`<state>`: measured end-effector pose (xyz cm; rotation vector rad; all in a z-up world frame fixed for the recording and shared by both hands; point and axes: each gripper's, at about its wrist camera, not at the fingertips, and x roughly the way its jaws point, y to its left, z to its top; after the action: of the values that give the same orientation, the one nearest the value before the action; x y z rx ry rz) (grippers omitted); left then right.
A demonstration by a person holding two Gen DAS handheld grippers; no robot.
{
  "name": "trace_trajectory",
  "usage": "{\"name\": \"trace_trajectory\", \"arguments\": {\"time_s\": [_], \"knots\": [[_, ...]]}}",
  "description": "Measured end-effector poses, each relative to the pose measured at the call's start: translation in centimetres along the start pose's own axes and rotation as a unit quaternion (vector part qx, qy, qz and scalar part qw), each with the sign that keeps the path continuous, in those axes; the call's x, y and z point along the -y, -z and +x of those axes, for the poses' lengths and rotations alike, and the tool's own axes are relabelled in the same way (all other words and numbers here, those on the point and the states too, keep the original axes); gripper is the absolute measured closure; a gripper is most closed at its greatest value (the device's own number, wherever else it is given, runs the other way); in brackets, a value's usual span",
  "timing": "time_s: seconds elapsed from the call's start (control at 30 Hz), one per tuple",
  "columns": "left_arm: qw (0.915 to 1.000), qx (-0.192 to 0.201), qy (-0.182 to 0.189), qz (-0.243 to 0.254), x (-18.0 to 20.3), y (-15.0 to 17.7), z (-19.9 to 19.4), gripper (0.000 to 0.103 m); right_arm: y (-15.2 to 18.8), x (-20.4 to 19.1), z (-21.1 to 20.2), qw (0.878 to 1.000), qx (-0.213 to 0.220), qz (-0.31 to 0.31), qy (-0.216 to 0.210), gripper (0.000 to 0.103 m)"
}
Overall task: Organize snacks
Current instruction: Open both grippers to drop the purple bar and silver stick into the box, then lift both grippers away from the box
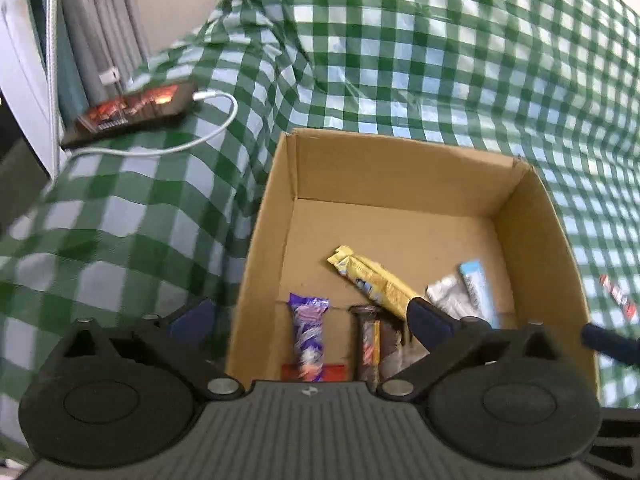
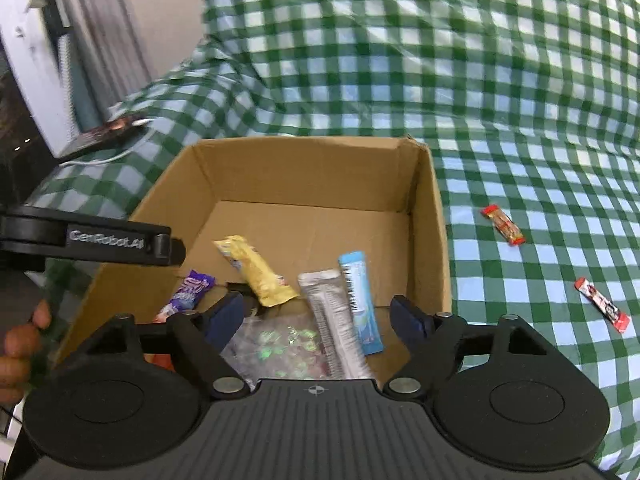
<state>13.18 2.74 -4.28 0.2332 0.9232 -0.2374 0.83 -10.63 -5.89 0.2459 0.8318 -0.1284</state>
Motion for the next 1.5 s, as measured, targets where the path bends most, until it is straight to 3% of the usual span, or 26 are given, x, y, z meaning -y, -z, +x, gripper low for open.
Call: {"name": "trace_trajectory", "arguments": {"time_s": [0.1,0.33,0.6,0.97,1.5], "knots": [[0.9999,-0.010,0.000,0.012,-0.2,1.6,-1.7,0.000,0.8,-0.4,-1.6,1.000,-0.003,-0.012,-0.001,0.012],[0.9996,-0.020,-0.012,-0.018,-0.9,6.4,-7.1,0.000,3.8,-1.4,-6.8,1.000,-0.004,-0.023,0.018,0.004],[0.9998,0.011,-0.019,0.004,0.5,10.9,-13.0,0.000,6.7,-2.5,-12.7,0.998,0.043,-0.035,0.032,0.002],[0.9990,0.043,-0.010,-0.004,1.4,13.7,-18.1,0.000,10.0,-3.3,-18.9,0.992,0.114,-0.053,0.032,0.000],[0.9980,0.062,-0.004,-0.010,1.0,14.6,-20.2,0.000,11.3,-4.5,-21.7,0.985,0.149,-0.071,0.045,0.000]]}}
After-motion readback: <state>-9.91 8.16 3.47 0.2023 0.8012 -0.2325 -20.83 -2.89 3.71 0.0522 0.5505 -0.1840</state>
